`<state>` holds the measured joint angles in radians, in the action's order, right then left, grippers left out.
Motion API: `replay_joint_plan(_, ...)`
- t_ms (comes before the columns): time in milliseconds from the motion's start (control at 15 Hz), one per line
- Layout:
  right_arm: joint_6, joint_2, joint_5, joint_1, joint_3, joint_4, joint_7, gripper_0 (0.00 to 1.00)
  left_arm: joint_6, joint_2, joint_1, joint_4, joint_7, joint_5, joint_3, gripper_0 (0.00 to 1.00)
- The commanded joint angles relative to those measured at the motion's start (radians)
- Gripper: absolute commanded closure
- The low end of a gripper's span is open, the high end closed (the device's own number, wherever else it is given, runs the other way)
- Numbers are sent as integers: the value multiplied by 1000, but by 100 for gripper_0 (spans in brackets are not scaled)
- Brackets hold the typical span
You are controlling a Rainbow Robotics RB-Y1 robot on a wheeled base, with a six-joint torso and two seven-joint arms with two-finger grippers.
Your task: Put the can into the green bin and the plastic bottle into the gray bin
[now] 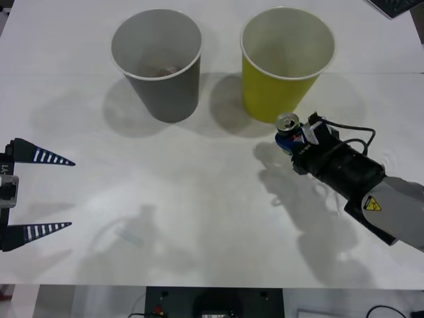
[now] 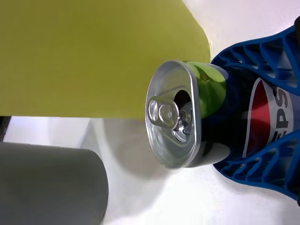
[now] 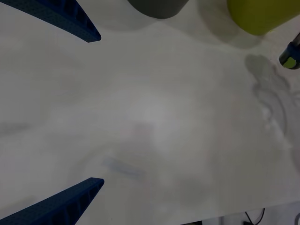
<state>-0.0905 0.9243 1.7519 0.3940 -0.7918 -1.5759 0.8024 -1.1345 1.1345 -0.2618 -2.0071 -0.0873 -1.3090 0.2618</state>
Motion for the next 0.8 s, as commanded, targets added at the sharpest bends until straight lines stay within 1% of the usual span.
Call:
replay_joint_plan(67,229,10,11,-47,152,-67,4,100,0,0,0,0,0,0,0,0)
replay_joint_plan(333,426,22,-18,-92,287,-130,23,100,0,0,0,0,0,0,0,0)
replay_joint_plan(667,775,50,-18,-150,510,-227,69,100,0,0,0,0,0,0,0,0)
replay_joint_plan(733,834,50,-3,-156,549,-246,103,100,0,0,0,0,0,0,0,0)
replay_joint_plan(800,897,50,37,-164,589,-280,153,100,0,0,0,0,0,0,0,0)
